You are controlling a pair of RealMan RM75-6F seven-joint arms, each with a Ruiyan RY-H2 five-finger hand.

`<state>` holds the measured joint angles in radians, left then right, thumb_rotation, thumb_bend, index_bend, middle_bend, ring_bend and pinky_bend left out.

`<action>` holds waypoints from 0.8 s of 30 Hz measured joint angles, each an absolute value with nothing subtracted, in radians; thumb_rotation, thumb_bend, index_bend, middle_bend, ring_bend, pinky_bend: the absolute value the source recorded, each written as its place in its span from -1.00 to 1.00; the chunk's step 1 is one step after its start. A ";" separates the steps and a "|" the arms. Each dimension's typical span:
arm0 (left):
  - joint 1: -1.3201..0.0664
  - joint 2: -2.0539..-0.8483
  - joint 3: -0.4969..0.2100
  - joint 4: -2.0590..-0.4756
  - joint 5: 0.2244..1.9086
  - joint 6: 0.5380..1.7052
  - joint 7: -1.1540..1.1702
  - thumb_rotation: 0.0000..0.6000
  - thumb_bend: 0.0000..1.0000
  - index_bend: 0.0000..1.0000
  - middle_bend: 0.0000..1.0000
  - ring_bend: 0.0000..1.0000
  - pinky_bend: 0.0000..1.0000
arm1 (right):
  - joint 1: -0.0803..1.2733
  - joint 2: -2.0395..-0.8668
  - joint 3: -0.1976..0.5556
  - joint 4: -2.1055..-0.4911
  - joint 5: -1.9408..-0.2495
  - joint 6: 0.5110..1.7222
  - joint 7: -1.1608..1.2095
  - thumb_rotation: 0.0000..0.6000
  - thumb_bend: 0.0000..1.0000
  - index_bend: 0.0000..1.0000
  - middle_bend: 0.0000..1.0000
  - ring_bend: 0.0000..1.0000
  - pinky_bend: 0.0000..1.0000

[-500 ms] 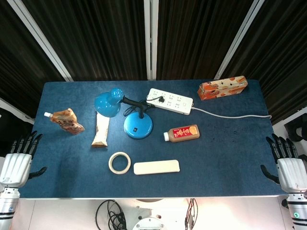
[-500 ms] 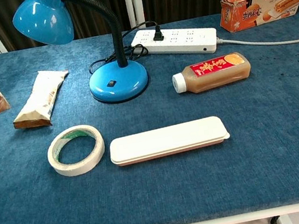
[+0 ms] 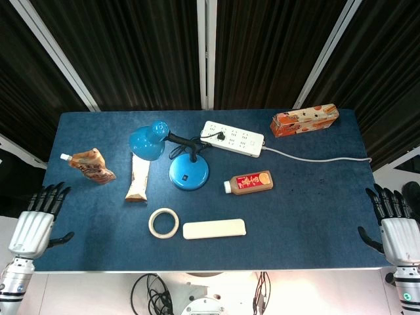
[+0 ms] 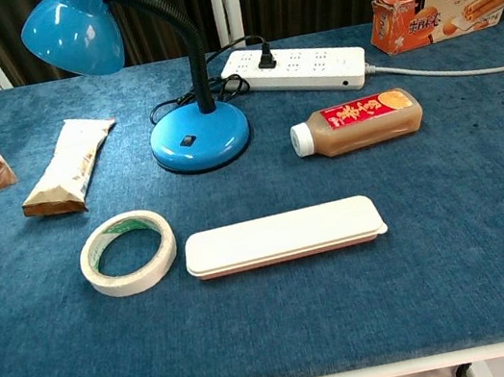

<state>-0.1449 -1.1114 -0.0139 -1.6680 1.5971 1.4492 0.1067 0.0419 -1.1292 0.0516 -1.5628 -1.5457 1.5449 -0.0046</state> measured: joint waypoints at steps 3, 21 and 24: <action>-0.184 -1.109 -0.013 -1.694 1.617 1.395 0.118 1.00 -1.00 -0.99 -1.00 -1.00 -0.97 | 0.043 -1.128 0.056 -1.568 -1.542 1.545 -0.008 1.00 -0.57 -1.00 -1.00 -1.00 -1.00; -0.520 -1.319 -0.119 -1.671 1.533 1.005 0.146 1.00 -0.66 -0.99 -0.97 -1.00 -0.90 | 0.034 -1.112 0.071 -1.565 -1.518 1.556 0.012 1.00 -0.52 -1.00 -1.00 -1.00 -1.00; -0.563 -1.364 -0.133 -1.627 1.521 0.974 0.118 1.00 -0.59 -0.99 -0.94 -1.00 -0.90 | 0.032 -1.109 0.075 -1.562 -1.510 1.556 0.023 1.00 -0.52 -1.00 -1.00 -1.00 -1.00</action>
<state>-0.5627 -1.3636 -0.1327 -1.6273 1.5215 0.9737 0.1178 0.0322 -1.1091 0.0749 -1.5624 -1.5103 1.5557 0.0230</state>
